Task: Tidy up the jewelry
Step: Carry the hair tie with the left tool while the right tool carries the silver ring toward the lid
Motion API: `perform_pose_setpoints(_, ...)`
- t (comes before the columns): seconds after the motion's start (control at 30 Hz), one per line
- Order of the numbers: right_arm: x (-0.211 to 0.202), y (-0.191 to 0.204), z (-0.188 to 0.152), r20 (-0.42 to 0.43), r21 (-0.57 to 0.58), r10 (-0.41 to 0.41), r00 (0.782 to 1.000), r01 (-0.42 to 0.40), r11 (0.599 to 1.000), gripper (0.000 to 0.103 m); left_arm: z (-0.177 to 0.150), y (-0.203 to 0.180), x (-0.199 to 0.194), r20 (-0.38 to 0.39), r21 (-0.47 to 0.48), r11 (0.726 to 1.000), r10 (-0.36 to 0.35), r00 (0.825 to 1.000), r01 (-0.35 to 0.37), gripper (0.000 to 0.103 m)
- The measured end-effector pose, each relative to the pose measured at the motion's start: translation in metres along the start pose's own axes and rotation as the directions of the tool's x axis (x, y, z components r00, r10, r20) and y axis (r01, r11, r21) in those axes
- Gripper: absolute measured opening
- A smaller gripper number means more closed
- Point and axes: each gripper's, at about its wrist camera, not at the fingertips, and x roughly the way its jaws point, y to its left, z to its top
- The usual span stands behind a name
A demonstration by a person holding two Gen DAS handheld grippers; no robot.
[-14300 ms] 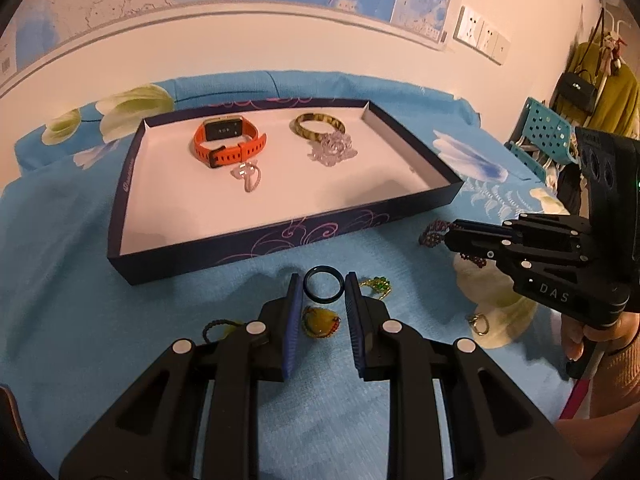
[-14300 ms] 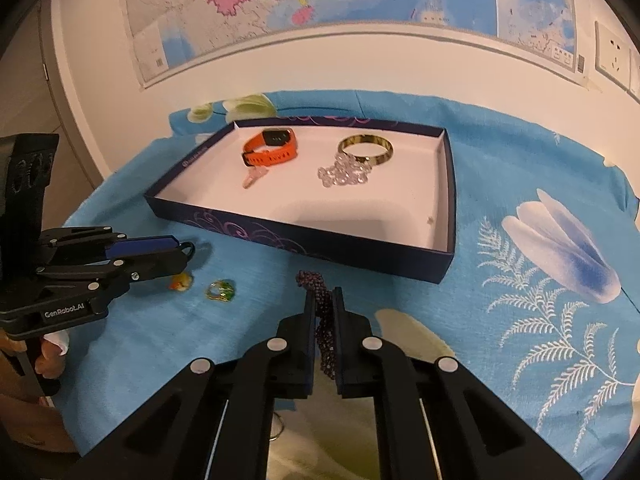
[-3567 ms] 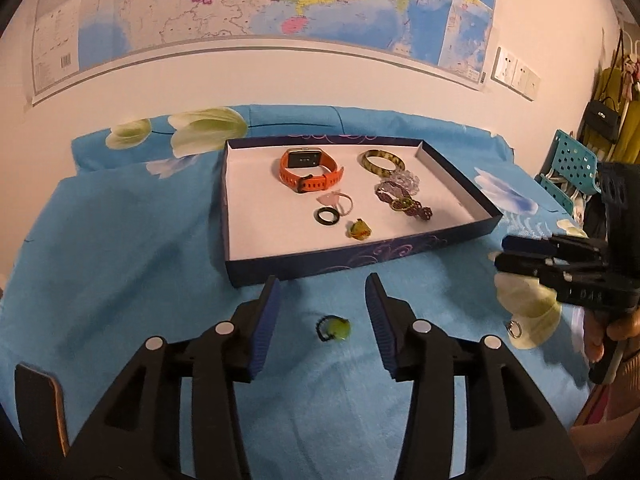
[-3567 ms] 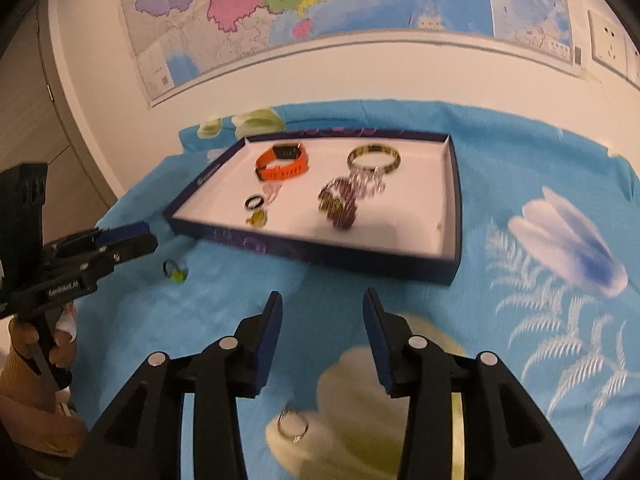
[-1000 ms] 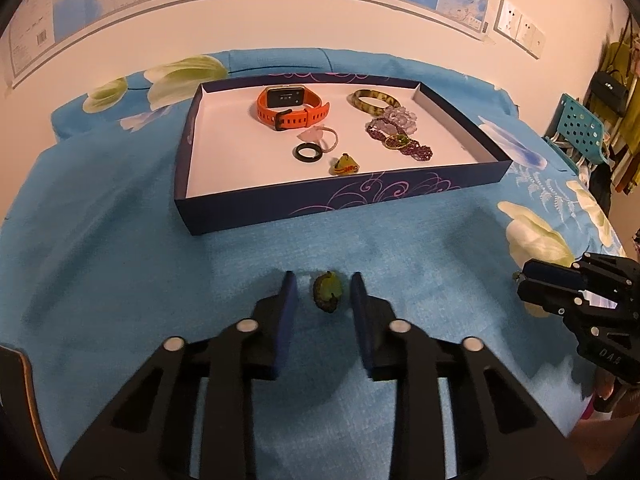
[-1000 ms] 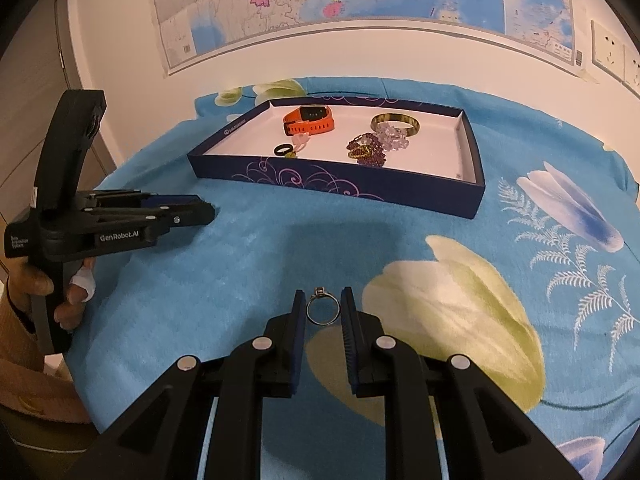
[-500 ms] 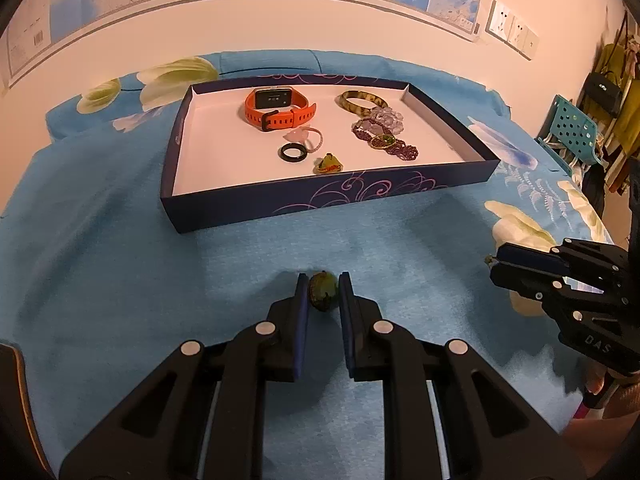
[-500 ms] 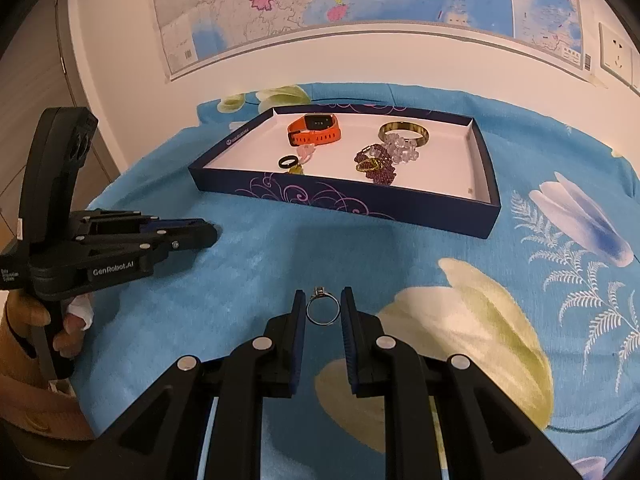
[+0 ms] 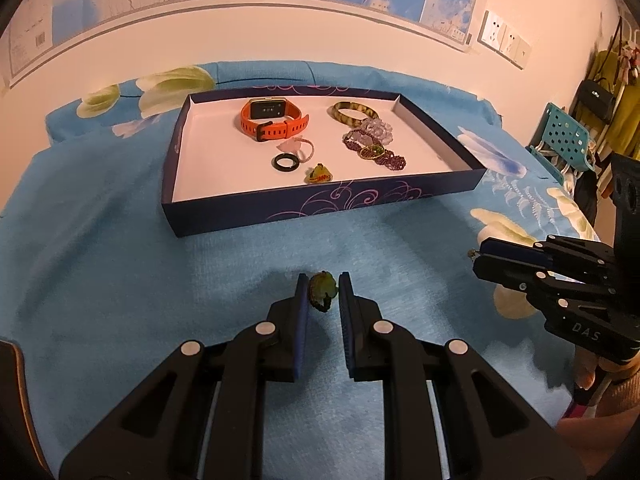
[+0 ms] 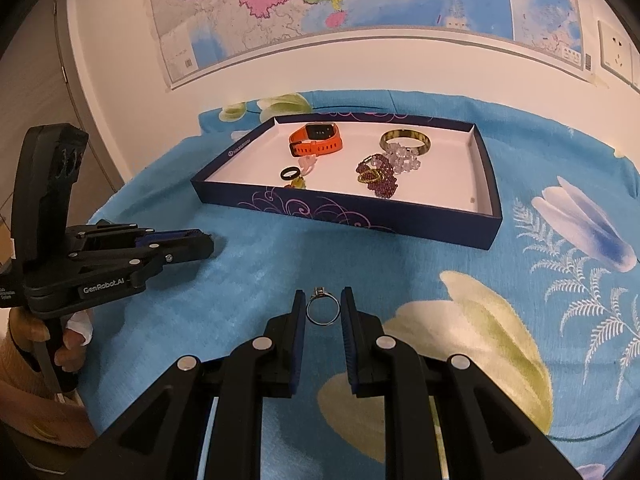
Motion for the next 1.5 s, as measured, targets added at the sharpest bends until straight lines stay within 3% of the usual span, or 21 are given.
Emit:
perform_pose_setpoints(0.47, -0.004, 0.001, 0.017, 0.055, -0.016, 0.003, 0.999, -0.002, 1.000, 0.016, 0.010, -0.006, -0.021, 0.069, -0.003, 0.999, -0.032, 0.997, 0.032, 0.015)
perform_pose_setpoints(1.5, -0.005, 0.000, 0.045, 0.113, -0.065, 0.002, 0.994, 0.005, 0.998, 0.016, 0.029, -0.012, -0.026, 0.119, 0.004, 0.999, -0.051, 0.992, 0.051, 0.015)
